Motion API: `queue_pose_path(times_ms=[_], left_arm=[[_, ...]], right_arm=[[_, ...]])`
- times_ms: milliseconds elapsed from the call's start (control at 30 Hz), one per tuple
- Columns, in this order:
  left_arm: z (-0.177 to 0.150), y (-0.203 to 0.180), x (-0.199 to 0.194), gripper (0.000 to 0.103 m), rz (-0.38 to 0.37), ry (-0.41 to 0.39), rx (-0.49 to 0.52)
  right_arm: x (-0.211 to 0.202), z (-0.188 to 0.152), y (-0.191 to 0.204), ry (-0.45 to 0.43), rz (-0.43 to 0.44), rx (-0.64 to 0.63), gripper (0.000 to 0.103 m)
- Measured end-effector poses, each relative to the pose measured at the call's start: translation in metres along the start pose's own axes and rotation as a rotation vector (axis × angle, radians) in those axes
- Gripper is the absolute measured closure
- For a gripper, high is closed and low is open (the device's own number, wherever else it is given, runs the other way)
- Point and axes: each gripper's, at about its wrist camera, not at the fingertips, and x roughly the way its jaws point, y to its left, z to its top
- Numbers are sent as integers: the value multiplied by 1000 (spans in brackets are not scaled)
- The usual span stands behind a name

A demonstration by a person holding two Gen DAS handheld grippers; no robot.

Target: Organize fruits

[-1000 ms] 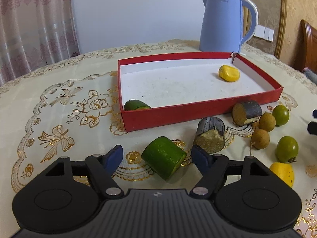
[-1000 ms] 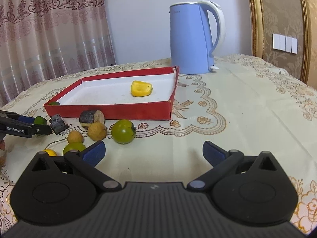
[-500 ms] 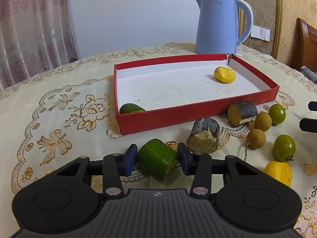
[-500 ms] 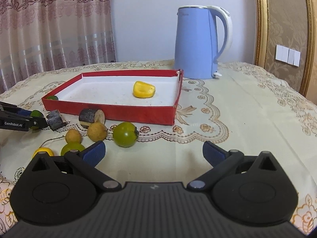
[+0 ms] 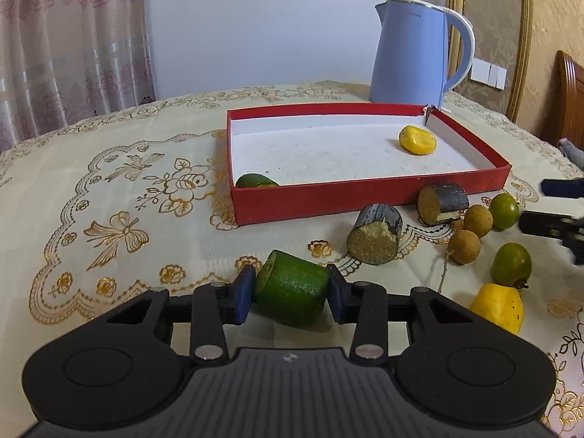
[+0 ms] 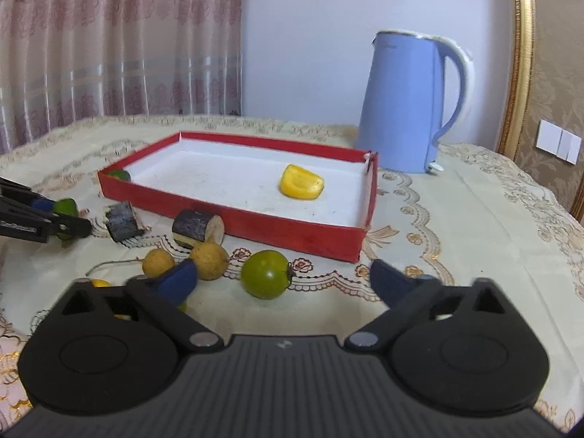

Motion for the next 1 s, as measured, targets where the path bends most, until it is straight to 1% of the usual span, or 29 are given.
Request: queue_pose_path(times_ms=[100, 167, 200, 233, 267, 433, 600, 867, 933, 1000], left_arm=[[-2, 1, -2, 64, -4, -4, -15], [-2, 1, -3, 64, -3, -5, -16], [-2, 1, -3, 64, -3, -5, -15], [-2, 1, -3, 64, -4, -5, -16], [-2, 1, -3, 64, -4, -5, -16], [-2, 1, -2, 64, -4, -4, -17], [-2, 1, -3, 64, -2, -4, -14], [0, -2, -3, 65, 18, 5, -11], [2, -2, -4, 68, 23, 10, -16], [7, -3, -8, 69, 27, -2, -12]], right_arm=[[11, 4, 3, 41, -1, -23, 22], [19, 6, 5, 72, -2, -42, 35], [22, 6, 6, 82, 3, -48, 40], [25, 7, 6, 94, 12, -54, 56], [28, 7, 7, 103, 29, -55, 64], [35, 9, 11, 113, 37, -66, 65], [35, 7, 7, 109, 62, -41, 70], [28, 4, 0, 84, 89, 2, 70], [25, 3, -2, 75, 99, 16, 70], [25, 3, -5, 70, 110, 33, 70]])
